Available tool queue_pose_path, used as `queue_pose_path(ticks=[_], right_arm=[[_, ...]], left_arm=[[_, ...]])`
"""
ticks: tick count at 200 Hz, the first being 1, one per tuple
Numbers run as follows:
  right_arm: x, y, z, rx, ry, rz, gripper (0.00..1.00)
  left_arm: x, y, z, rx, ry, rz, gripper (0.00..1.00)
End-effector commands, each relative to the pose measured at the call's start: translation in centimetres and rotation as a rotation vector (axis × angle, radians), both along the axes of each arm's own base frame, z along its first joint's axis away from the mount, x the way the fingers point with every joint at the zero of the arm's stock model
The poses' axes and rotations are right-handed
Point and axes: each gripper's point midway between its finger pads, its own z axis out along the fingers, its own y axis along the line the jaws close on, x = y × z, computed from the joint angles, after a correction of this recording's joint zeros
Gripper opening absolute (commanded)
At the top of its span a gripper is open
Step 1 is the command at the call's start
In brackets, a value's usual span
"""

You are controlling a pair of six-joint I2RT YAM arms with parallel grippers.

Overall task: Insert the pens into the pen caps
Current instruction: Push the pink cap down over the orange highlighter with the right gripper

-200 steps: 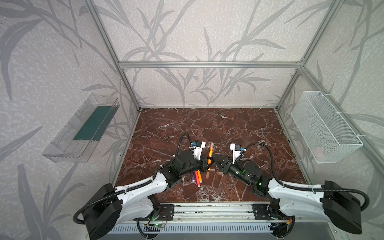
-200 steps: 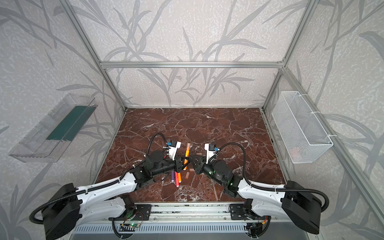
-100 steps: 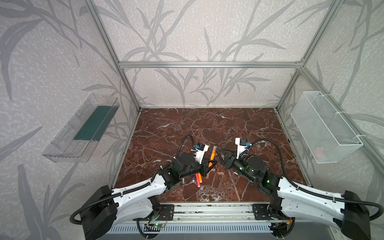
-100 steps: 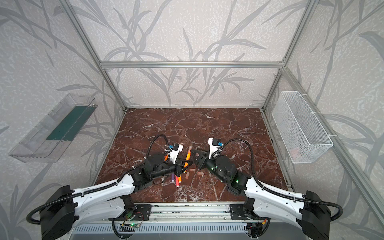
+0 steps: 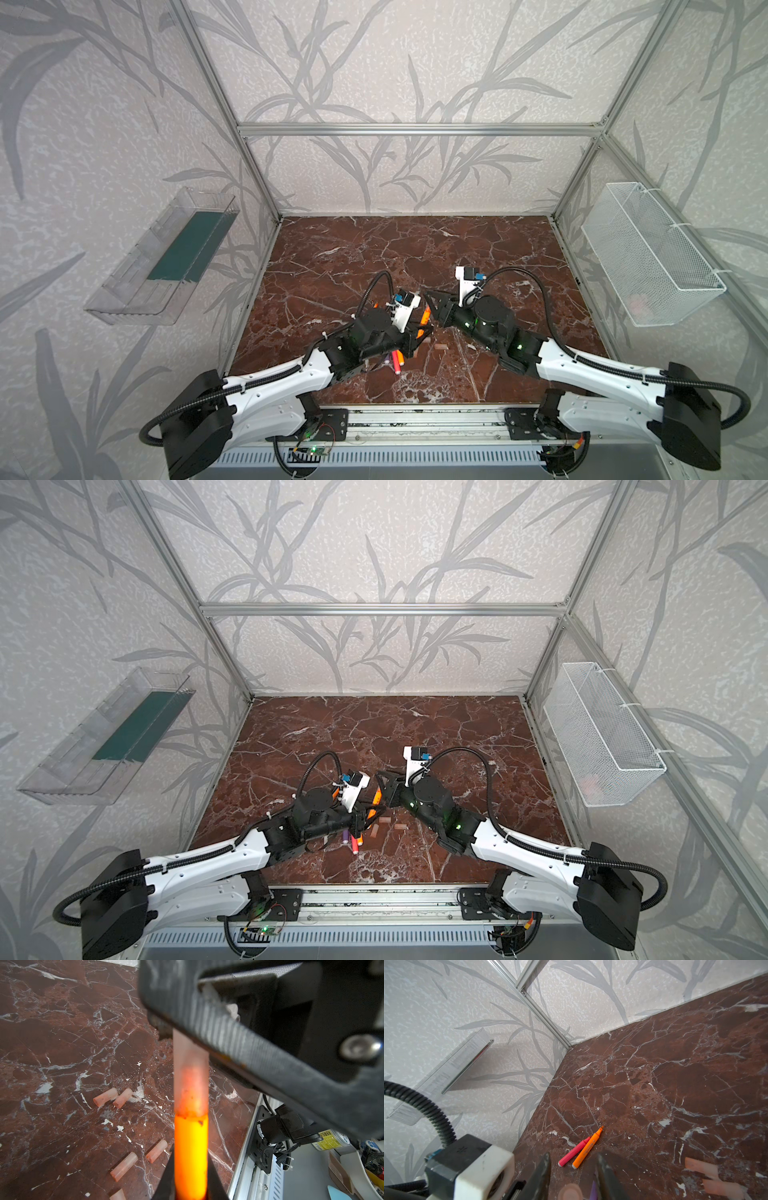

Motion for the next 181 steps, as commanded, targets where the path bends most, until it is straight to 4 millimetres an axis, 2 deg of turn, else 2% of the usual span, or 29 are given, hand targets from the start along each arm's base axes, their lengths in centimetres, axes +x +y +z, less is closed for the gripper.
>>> queue_pose_path(ticks=[1,19,41,84,109,145,165,170,181], right_arm=[[0.2,0.6,1.2,0.015,-0.011,0.016,0.31],[0.2,0.9,1.1,0.013,-0.004,0.027,0.3],[0.2,1.4,0.8,0.009,0.008,0.044,0.23],[-0.6,1.9,-0.1,-0.024,0.032,0.098,0.0],[-1.3,1.8,-1.1,-0.039,0.032,0.127,0.0],[-2.8,2.0,-2.0,-0.035,-0.011,0.192,0.0],[-3.3,2.1,-3.3,-0.082,0.021,0.153,0.0],[-4.3,2.9,-3.9,-0.09,0.045,0.172,0.0],[-4.6,3.3,-4.7,-0.094,0.086,0.17,0.0]], left_arm=[[0.2,-0.4,1.7,-0.018,-0.052,-0.007,0.0],[0.2,-0.4,1.7,-0.016,-0.052,-0.008,0.0],[0.2,-0.5,1.6,-0.016,-0.053,-0.01,0.0],[1.1,-0.3,1.9,0.001,-0.081,0.03,0.0],[2.6,0.4,3.1,-0.002,-0.107,0.084,0.0],[3.4,-0.2,6.0,-0.054,-0.135,0.049,0.0],[4.8,0.7,7.0,-0.016,-0.177,0.133,0.0],[5.2,1.1,7.2,-0.003,-0.193,0.161,0.0],[6.1,1.8,7.8,0.022,-0.226,0.218,0.0]])
